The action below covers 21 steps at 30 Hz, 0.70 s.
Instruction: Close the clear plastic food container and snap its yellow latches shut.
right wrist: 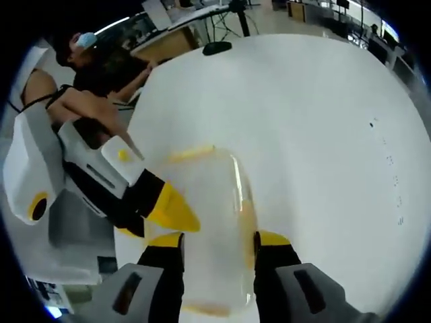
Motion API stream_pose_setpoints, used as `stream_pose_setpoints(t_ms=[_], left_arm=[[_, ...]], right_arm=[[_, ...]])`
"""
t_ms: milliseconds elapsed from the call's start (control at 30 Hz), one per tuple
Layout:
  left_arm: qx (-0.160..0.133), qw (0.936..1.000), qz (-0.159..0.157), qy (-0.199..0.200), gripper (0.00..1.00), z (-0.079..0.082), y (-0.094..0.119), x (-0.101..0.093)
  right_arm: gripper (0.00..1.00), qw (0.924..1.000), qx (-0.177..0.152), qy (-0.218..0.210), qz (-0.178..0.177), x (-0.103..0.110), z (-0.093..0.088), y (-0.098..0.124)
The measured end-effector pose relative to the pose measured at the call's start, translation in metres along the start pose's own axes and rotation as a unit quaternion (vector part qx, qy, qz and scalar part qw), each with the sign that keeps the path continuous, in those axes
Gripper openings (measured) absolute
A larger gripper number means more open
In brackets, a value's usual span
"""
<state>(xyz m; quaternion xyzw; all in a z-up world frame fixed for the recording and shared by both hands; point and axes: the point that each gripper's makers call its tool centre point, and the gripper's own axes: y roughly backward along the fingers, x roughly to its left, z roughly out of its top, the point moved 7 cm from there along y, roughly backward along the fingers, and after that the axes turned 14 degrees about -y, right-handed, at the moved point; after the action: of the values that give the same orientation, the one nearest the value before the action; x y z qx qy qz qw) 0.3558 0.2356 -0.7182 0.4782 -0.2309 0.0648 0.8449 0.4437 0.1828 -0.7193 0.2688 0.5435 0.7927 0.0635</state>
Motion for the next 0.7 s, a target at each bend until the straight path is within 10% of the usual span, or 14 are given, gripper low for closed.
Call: stream_pose_setpoints(t_ms=[700], left_arm=[[-0.012, 0.9994, -0.033, 0.004, 0.52, 0.0039, 0.0016, 0.0025]], right_arm=[[0.44, 0.9988, -0.037, 0.017, -0.028, 0.0053, -0.0003, 0.008]])
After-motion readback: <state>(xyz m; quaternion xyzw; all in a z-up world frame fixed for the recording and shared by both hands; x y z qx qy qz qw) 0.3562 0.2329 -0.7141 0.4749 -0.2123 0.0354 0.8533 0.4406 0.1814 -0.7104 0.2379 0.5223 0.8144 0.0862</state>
